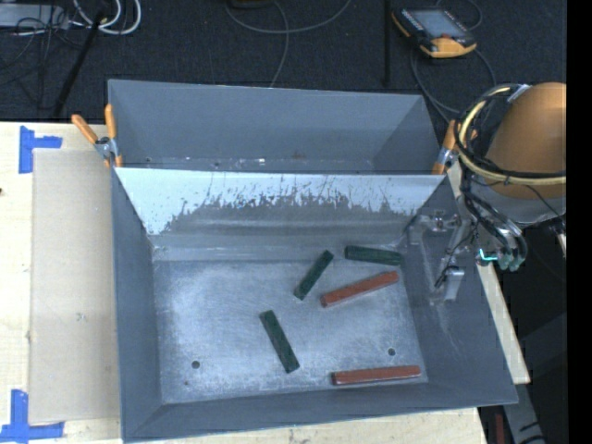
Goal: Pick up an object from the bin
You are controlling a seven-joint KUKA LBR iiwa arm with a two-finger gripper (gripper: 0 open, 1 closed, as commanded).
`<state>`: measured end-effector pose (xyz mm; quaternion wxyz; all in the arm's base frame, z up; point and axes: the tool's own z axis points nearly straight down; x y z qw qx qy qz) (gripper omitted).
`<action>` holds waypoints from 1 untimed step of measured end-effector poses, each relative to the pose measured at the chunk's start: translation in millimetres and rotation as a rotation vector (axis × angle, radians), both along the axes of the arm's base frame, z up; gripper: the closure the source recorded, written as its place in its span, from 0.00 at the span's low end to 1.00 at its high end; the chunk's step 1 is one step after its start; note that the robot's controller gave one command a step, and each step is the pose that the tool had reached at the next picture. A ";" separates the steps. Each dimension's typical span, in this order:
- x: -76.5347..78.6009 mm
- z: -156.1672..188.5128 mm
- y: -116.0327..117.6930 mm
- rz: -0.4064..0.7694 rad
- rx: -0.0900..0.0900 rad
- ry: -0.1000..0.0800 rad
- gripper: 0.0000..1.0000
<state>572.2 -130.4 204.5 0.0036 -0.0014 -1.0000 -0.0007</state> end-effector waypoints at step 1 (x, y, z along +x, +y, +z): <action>19.7 -138.3 72.4 0.241 0.003 -0.001 0.00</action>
Offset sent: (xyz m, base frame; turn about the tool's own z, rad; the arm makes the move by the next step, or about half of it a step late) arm 0.0212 0.0702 -0.1344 -0.2420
